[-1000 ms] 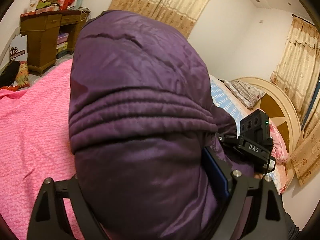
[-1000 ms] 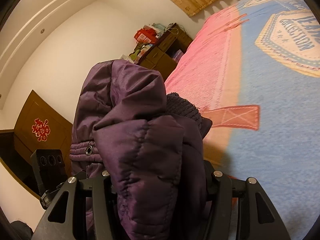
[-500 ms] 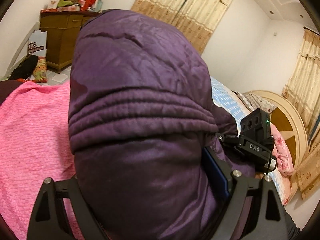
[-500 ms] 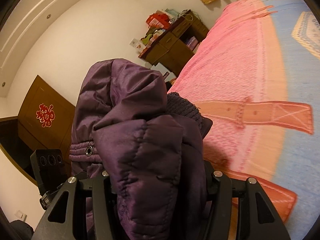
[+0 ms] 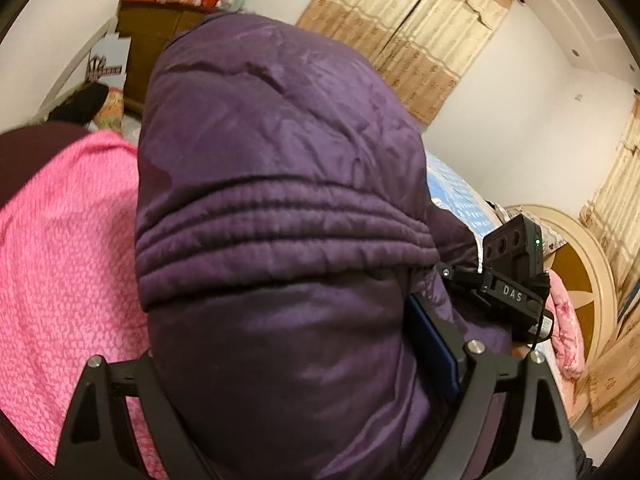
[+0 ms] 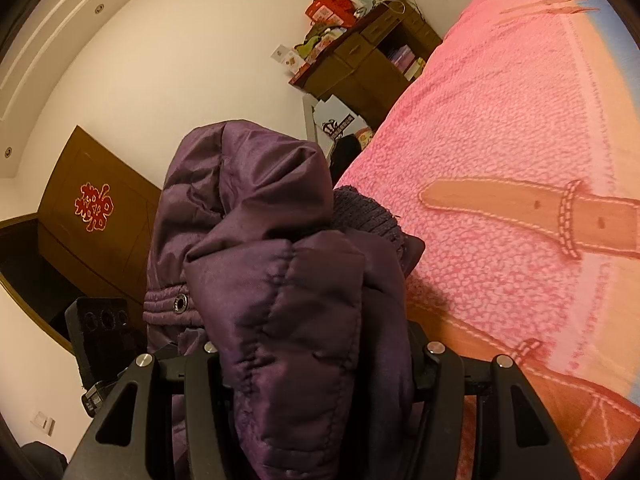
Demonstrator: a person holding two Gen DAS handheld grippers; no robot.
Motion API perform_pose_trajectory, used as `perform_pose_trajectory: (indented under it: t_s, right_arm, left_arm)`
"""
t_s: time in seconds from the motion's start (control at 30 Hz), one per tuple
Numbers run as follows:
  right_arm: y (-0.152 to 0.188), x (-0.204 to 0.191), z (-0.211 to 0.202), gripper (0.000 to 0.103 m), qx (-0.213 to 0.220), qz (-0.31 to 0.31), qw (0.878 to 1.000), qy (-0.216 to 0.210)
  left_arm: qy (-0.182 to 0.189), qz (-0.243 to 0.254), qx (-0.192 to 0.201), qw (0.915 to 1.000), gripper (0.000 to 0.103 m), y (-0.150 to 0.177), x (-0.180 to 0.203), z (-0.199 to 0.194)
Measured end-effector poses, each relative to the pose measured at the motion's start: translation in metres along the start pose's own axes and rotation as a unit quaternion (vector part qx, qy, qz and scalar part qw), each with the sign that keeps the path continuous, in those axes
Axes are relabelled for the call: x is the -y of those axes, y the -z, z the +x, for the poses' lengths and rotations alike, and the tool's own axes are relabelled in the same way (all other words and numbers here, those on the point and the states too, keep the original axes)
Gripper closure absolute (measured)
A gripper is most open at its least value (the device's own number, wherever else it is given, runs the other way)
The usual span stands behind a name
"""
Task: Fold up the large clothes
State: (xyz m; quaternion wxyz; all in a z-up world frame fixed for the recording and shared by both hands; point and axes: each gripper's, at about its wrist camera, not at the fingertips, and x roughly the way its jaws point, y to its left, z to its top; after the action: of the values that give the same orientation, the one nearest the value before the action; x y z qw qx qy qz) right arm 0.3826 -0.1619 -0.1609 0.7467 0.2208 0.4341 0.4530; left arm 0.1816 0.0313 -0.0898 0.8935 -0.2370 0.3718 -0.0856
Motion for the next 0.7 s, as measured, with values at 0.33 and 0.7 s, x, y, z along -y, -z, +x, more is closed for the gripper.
perform_pose_trajectory:
  t_s: [0.33,0.7]
  right_arm:
    - [0.003,-0.009,0.034,0.037,-0.046,-0.048,0.995,0.072]
    - [0.007,0.009,0.045,0.027,-0.053,-0.023,0.994,0.095]
  left_arm:
    - [-0.011,-0.036,-0.035,0.9987,0.0,0.025,-0.027,0.008]
    - [-0.023,0.002,-0.017,0.9996,0.0,0.024,-0.01,0.017]
